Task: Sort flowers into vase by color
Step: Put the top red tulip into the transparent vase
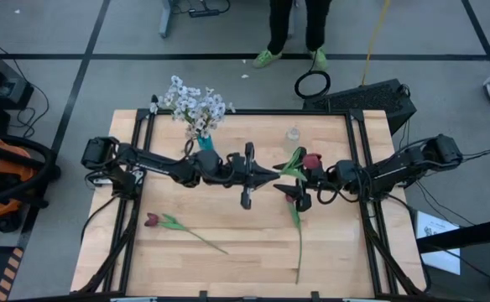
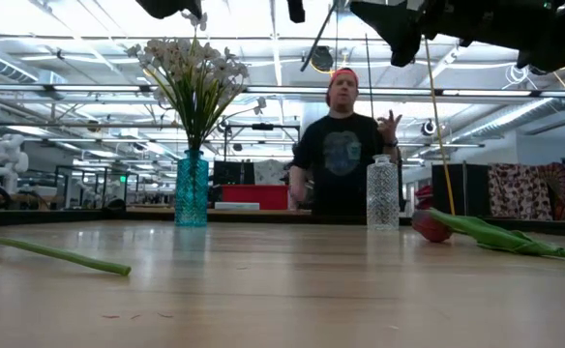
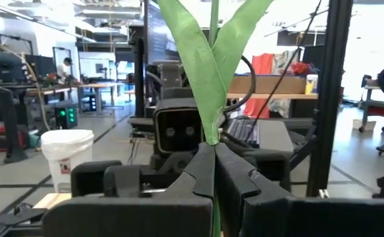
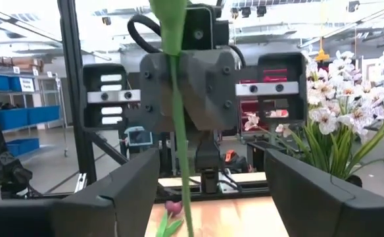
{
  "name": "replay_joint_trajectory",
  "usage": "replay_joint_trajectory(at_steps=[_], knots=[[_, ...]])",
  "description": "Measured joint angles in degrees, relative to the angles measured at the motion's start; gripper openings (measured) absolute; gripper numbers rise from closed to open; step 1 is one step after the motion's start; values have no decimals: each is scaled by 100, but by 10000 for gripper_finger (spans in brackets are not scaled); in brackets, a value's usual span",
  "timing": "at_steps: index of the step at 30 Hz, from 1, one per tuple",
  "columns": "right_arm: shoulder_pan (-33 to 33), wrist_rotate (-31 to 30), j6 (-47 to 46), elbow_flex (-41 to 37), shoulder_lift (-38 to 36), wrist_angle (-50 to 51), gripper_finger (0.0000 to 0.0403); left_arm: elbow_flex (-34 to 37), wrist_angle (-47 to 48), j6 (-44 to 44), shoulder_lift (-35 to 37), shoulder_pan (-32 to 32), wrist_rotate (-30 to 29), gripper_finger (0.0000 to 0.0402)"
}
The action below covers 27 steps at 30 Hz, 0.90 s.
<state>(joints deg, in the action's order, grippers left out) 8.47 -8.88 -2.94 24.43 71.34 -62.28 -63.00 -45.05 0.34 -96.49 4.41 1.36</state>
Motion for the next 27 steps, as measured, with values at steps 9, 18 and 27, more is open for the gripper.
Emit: replay_joint_trajectory(at_steps=[9, 18, 27], knots=[[168, -7, 0, 0, -769, 890, 265, 0, 194, 0, 5, 10, 9, 1], [264, -11, 211, 0, -1404, 1018, 265, 0, 140, 0, 5, 13, 9, 1], [264, 186, 378, 0, -1425, 772, 265, 0, 5, 2, 5, 100, 7, 1]])
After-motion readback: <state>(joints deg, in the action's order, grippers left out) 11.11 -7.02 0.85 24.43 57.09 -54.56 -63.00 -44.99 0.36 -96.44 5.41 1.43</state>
